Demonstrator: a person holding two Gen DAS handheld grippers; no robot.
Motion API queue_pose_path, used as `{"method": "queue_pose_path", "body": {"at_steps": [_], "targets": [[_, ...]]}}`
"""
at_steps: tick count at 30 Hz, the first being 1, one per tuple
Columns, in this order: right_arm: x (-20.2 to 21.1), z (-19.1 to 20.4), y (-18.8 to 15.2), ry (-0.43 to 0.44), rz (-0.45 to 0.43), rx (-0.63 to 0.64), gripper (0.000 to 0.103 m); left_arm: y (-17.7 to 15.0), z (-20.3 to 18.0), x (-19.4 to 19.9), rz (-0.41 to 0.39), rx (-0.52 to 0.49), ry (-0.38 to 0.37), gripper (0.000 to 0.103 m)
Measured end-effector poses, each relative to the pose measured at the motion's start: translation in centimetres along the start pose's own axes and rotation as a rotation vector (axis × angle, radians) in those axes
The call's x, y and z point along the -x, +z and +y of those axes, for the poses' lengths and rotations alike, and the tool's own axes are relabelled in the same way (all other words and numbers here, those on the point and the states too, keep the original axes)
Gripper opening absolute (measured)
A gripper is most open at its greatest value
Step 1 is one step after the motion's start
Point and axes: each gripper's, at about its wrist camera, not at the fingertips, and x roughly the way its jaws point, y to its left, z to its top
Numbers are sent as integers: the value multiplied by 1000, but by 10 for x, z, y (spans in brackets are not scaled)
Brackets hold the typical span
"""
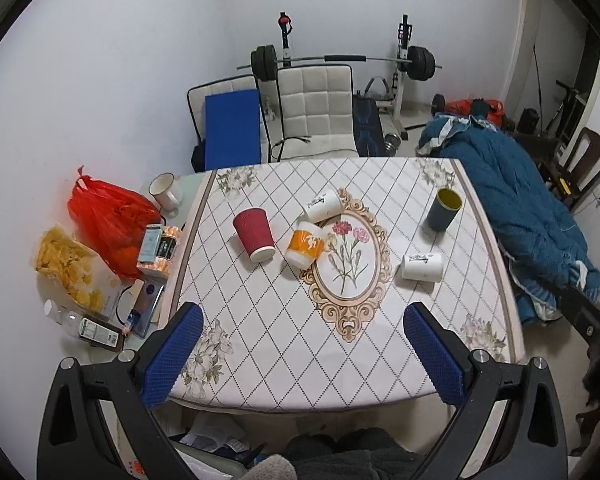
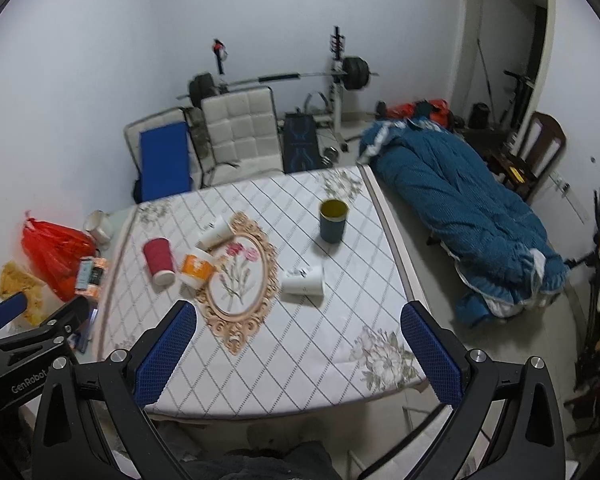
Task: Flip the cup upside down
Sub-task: 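Move the left tool toward the dark green cup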
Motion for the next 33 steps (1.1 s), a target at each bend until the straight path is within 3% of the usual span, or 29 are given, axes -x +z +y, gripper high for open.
{"method": "queue_pose_path", "body": {"at_steps": [10,22,33], "targets": [[-99,-14,-38,-130,179,-72,103,-10,-10,-76,133,-84,-20,103],[-235,-52,-64,-117,422,-104,103,-5,-69,-187,366,-151,38,103],[-340,-110,-58,-87,590,-124,103,47,-135,-263,413,-202,110,103]]}}
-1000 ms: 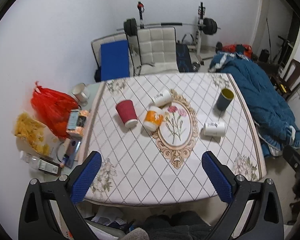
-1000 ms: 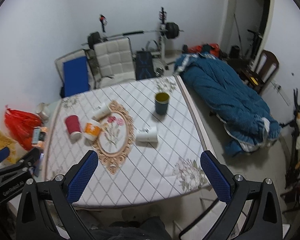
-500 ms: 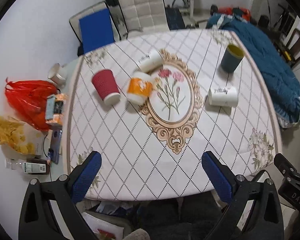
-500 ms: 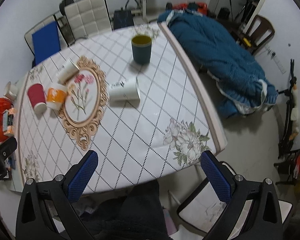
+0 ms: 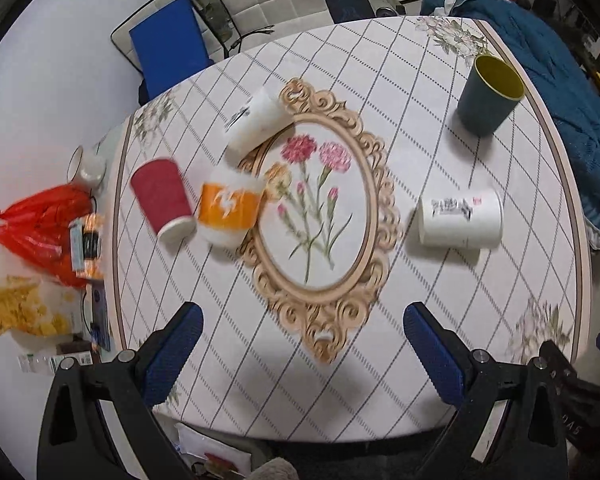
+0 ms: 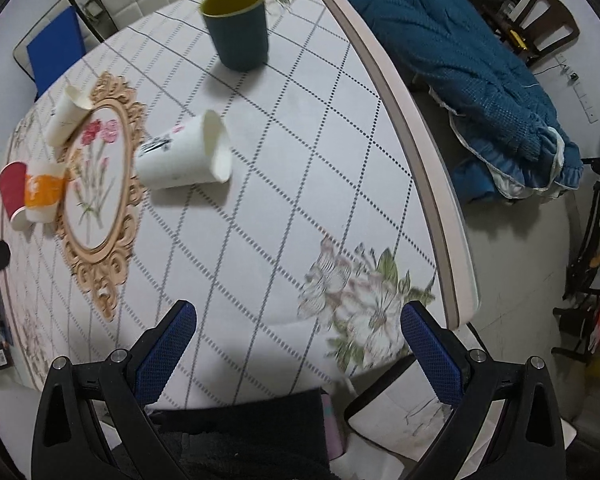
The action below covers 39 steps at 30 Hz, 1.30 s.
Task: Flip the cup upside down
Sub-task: 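Move the left tool toward the dark green cup, then close the left tool around the dark green cup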
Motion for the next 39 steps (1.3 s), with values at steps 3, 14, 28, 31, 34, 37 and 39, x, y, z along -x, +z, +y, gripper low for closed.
{"method": "queue_pose_path", "body": {"at_steps": [3,14,28,31,34,37,39], "targets": [[-14,-7,19,-4,14,5,103,25,-19,-11,-10,-31,22,103],[-62,-35,76,-98,33,0,103,92,-109,-39,-218,-343,56,103],[-97,-62,115,-221,100,-22,103,148,-190,-70,-312,-499,-57,103],[-100,-64,120,-233,108,-25,103,151,-199,-74,-313,-492,-84,103],[-103,-67,124,-242,112,-26,103,158,-207,-79,-315,-489,-108,103],[-106,-69,129,-253,116,-28,103,164,-213,-81,-318,-490,-133,103],[-109,-70,131,-254,120,-29,103,167,-217,-81,-321,-489,-154,102]]}}
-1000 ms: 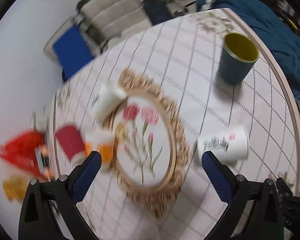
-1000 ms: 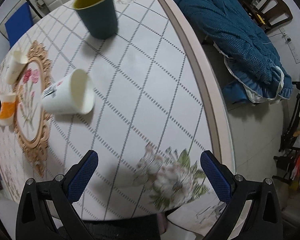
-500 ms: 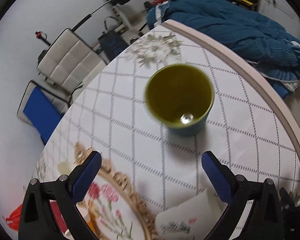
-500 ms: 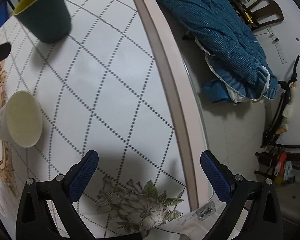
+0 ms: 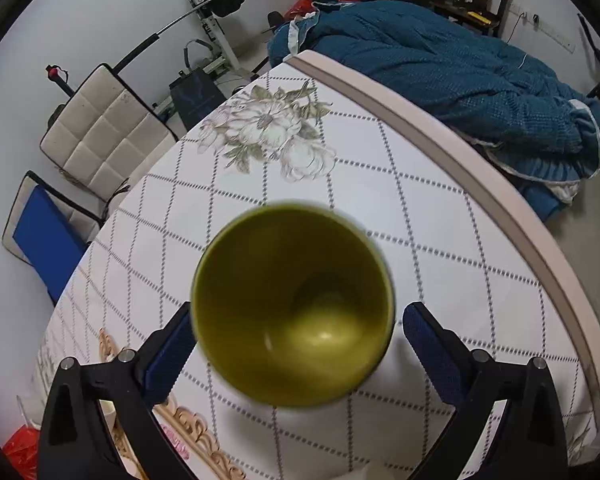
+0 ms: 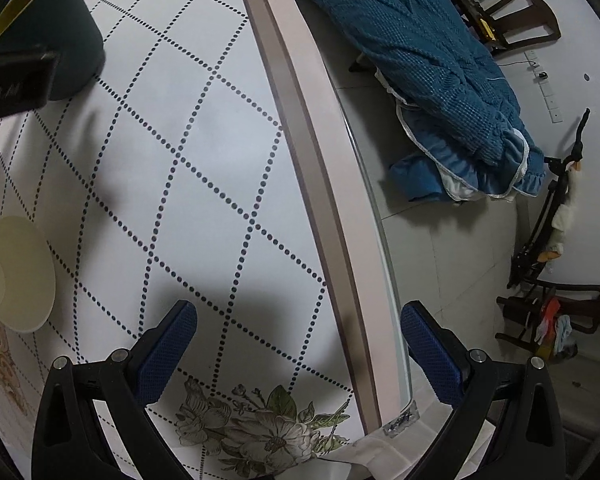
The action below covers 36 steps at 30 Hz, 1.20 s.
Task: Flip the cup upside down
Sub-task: 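Close the left tool around the dark green cup, then lift the green cup with the left tool and carry it toward the flower oval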
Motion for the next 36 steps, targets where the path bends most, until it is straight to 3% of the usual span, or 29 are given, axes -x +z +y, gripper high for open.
{"method": "queue_pose_path", "body": {"at_steps": [10,15,23,28,36], "targets": [[-5,5,6,39,24,-3,103,16,-4,-7,-34,-18,-35,92],[-5,10,1,120,77,-4,103,21,0,-8,-47,-7,-35,73],[-13,19,-11,170,154,23,103,22,-3,-8,-77,-12,-22,74],[-14,18,-13,171,155,26,103,25,-6,-18,-60,-18,-10,75],[-19,11,-9,185,173,26,103,29,-6,-14,-76,-3,-23,70]]}}
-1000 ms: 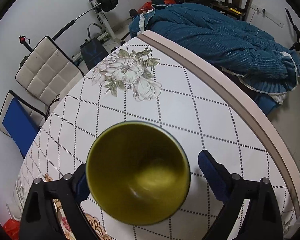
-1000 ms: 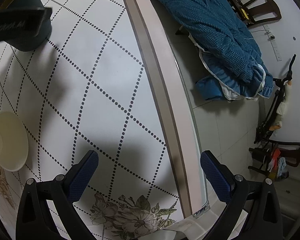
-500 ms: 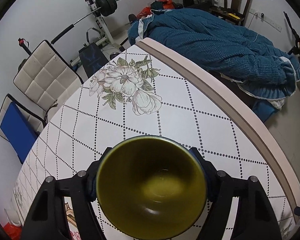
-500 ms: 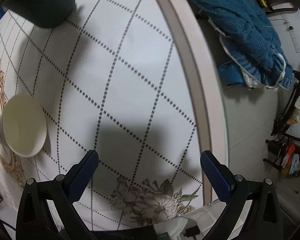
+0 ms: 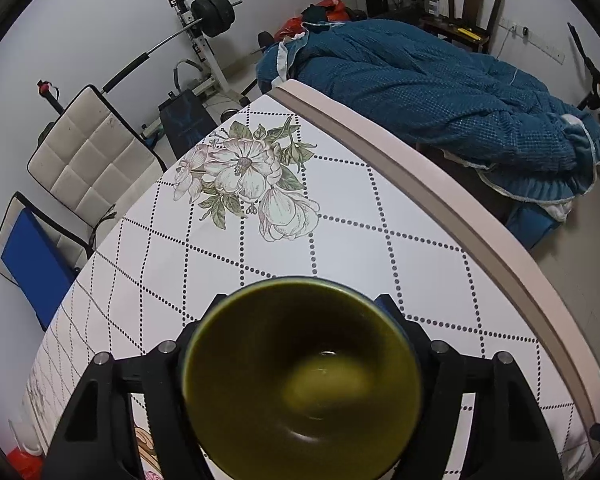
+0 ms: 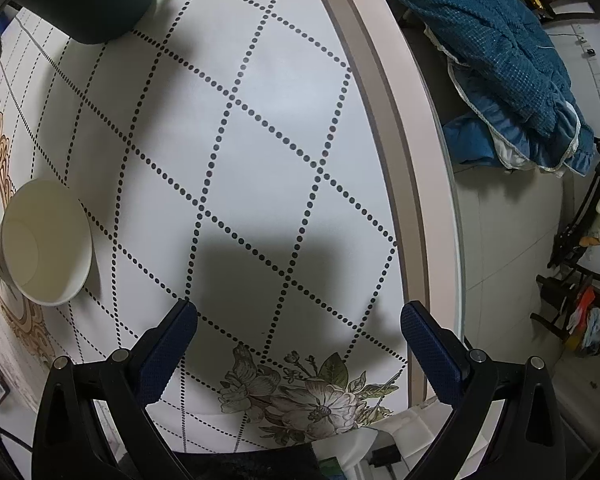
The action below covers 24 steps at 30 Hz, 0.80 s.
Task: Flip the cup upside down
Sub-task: 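Lift the green cup with the left tool and carry it toward the flower oval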
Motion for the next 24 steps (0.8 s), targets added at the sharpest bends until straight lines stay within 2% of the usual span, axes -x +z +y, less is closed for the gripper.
{"method": "queue_pose_path", "body": {"at_steps": [8,12,18,24], "targets": [[2,-6,7,7,-9,1,103,-1,13,4,14,61,0,69],[6,-7,8,15,-16,0,103,-2,23,21,-3,88,3,69],[18,-3,5,22,-39,11,103,-13,42,70,-45,109,18,69],[35,15,-9,31,-70,56,103,-49,70,129,-34,167,51,69]]}}
